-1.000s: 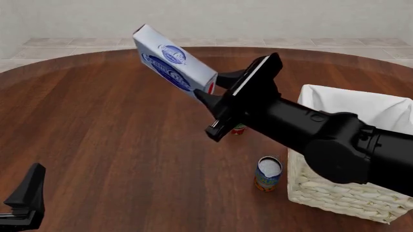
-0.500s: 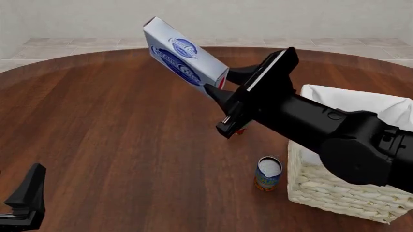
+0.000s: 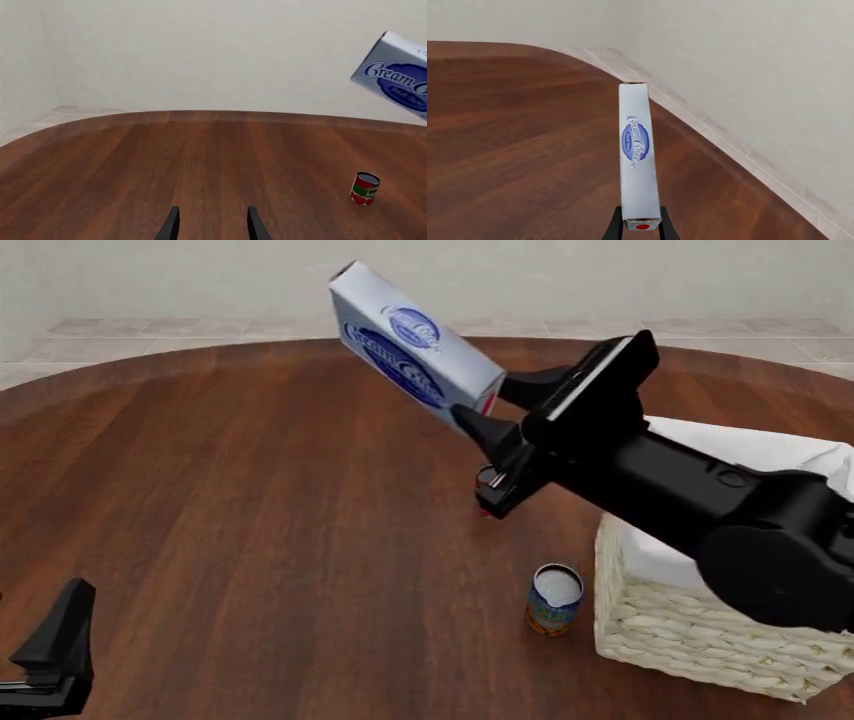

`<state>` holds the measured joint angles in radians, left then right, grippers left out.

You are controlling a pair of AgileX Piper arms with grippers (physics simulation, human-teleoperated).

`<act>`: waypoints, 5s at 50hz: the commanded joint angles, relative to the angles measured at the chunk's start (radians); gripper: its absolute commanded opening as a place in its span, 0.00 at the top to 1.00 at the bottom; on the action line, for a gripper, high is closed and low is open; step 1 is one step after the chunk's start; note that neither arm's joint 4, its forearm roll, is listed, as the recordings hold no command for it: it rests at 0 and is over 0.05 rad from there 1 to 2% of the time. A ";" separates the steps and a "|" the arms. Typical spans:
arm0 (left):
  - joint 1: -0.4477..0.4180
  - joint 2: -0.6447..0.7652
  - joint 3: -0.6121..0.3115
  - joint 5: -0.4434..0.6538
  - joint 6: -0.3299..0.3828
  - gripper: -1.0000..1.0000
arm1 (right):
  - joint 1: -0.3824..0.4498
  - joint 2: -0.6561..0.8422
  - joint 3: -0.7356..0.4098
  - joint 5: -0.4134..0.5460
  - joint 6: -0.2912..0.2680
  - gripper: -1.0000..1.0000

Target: Pick up the cream cheese box, and put it in the basket.

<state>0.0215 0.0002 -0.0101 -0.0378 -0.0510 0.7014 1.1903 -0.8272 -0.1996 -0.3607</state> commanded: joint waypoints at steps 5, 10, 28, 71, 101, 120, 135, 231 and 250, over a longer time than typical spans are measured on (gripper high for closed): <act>0.000 0.000 0.000 0.000 0.003 0.00 | -0.023 -0.039 0.009 0.007 0.008 1.00; 0.000 0.000 0.000 -0.001 0.003 0.00 | -0.027 -0.049 0.010 0.014 0.010 1.00; 0.001 0.000 -0.001 -0.002 0.001 0.00 | -0.052 -0.083 0.031 0.028 0.006 1.00; -0.003 0.000 0.000 0.000 0.007 0.00 | -0.159 -0.196 0.072 0.101 -0.024 1.00; -0.006 0.000 0.002 0.003 0.014 0.00 | -0.221 -0.265 0.090 0.149 -0.028 1.00; -0.005 0.000 0.002 0.004 0.015 0.00 | -0.268 -0.304 0.121 0.166 -0.026 1.00; -0.007 0.000 0.001 0.006 0.016 0.00 | -0.306 -0.347 0.138 0.199 -0.021 1.00; -0.009 0.000 0.002 0.005 0.028 0.00 | -0.507 -0.570 0.226 0.376 -0.080 1.00; -0.008 0.000 0.002 0.003 0.027 0.00 | -0.542 -0.617 0.225 0.428 -0.086 1.00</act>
<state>0.0128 0.0003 -0.0077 -0.0332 -0.0235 0.1813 0.6045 -0.5940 0.2028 -0.4614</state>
